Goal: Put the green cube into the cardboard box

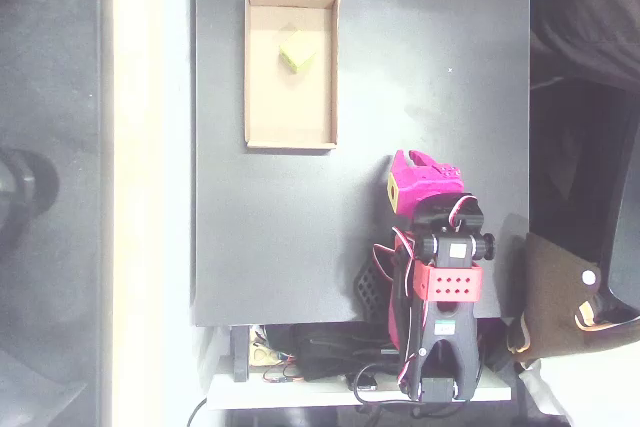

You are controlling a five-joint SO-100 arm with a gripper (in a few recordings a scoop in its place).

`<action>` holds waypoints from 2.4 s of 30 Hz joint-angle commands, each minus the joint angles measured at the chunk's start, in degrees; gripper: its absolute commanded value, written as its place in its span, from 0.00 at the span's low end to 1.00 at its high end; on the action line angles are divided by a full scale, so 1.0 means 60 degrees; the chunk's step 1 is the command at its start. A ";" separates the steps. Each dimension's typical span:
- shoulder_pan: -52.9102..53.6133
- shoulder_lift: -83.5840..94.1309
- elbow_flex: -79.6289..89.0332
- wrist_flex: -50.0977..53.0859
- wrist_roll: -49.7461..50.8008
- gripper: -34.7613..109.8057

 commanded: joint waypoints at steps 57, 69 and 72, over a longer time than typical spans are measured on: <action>0.0073 0.0044 0.0161 0.1655 0.0132 0.28; 0.0073 0.0044 0.0161 0.1655 0.0132 0.28; 0.0073 0.0044 0.0161 0.1655 0.0132 0.28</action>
